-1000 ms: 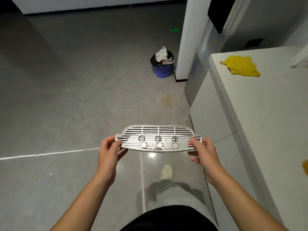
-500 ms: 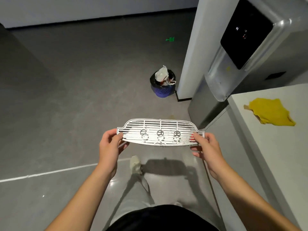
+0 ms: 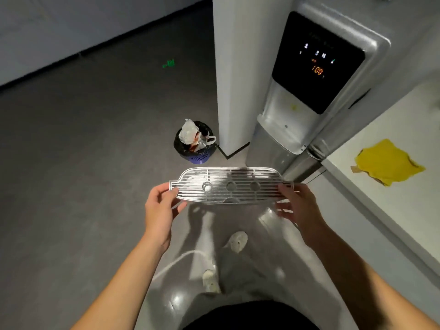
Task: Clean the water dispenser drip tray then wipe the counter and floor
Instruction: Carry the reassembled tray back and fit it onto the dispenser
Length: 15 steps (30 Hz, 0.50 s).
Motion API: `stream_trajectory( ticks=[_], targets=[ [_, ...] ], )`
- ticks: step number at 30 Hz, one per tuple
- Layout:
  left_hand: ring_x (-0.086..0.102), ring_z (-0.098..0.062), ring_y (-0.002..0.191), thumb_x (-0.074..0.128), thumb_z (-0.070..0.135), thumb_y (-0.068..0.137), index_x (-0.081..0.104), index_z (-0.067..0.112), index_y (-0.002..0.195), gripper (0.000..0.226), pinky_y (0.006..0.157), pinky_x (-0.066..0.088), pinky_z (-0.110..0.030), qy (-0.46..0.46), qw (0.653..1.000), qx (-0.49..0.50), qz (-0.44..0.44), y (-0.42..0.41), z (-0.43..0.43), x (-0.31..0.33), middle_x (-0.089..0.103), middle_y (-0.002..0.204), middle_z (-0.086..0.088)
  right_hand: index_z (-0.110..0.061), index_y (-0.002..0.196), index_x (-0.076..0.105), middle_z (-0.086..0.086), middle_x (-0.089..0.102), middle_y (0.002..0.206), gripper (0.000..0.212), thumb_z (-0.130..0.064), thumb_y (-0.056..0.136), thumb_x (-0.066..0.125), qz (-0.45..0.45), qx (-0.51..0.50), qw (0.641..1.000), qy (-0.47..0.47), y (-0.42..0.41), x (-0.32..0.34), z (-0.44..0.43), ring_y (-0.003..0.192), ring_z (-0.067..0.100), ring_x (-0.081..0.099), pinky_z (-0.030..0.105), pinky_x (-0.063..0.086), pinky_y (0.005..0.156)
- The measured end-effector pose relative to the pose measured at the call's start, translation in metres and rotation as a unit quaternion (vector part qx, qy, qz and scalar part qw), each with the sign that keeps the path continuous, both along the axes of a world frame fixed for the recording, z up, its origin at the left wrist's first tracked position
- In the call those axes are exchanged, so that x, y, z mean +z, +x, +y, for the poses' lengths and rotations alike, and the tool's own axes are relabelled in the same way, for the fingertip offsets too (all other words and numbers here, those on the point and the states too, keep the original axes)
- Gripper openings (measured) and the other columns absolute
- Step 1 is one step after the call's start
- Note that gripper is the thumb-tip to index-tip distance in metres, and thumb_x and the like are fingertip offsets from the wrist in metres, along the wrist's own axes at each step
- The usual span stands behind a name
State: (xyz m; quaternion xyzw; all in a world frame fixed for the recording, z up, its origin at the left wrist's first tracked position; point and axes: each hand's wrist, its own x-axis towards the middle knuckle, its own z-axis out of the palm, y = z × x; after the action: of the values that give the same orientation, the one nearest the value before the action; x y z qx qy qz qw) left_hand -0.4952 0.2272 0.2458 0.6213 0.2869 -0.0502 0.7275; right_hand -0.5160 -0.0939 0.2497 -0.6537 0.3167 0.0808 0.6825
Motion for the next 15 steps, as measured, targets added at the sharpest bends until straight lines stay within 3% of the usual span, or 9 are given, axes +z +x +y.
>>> stream_trajectory(
  ticks=[2,6,10,15],
  targets=[
    [0.070,-0.026,0.096,0.063,0.015,0.097,0.066,0.013,0.112,0.015,0.094,0.059,-0.043,0.005,1.000,-0.030,-0.003,0.041,-0.004,-0.005,0.074,0.117,-0.017,-0.012,0.113,0.062,0.007,0.077,0.096,0.026,-0.029,0.096,0.071,-0.004,-0.037,0.999,0.009,0.023,-0.008,0.000,0.079,0.027,0.073,0.047,0.060,0.076],
    [0.071,-0.023,0.096,0.062,0.013,0.099,0.065,0.011,0.112,0.014,0.092,0.059,-0.041,0.018,0.996,-0.083,-0.011,0.119,-0.018,-0.007,0.074,0.117,-0.016,-0.015,0.108,0.062,0.003,0.076,0.089,0.020,-0.029,0.097,0.070,-0.015,-0.094,0.995,0.019,0.071,-0.023,-0.007,0.069,0.015,0.070,0.036,0.057,0.066],
    [0.069,-0.024,0.096,0.060,0.012,0.101,0.064,0.011,0.111,0.011,0.091,0.058,-0.041,0.029,0.989,-0.143,-0.011,0.188,-0.041,-0.008,0.072,0.114,-0.015,-0.019,0.113,0.061,0.004,0.076,0.102,0.022,-0.034,0.098,0.067,-0.004,-0.138,0.990,0.021,0.106,-0.041,-0.018,0.080,0.017,0.075,0.034,0.062,0.071],
    [0.068,-0.027,0.099,0.059,0.009,0.102,0.063,0.009,0.112,0.011,0.094,0.059,-0.042,0.031,0.978,-0.204,-0.002,0.267,-0.075,-0.016,0.070,0.117,-0.018,-0.020,0.115,0.060,0.001,0.076,0.101,0.026,-0.040,0.099,0.065,0.010,-0.191,0.981,0.021,0.139,-0.048,-0.032,0.083,0.021,0.074,0.038,0.063,0.075]
  ],
)
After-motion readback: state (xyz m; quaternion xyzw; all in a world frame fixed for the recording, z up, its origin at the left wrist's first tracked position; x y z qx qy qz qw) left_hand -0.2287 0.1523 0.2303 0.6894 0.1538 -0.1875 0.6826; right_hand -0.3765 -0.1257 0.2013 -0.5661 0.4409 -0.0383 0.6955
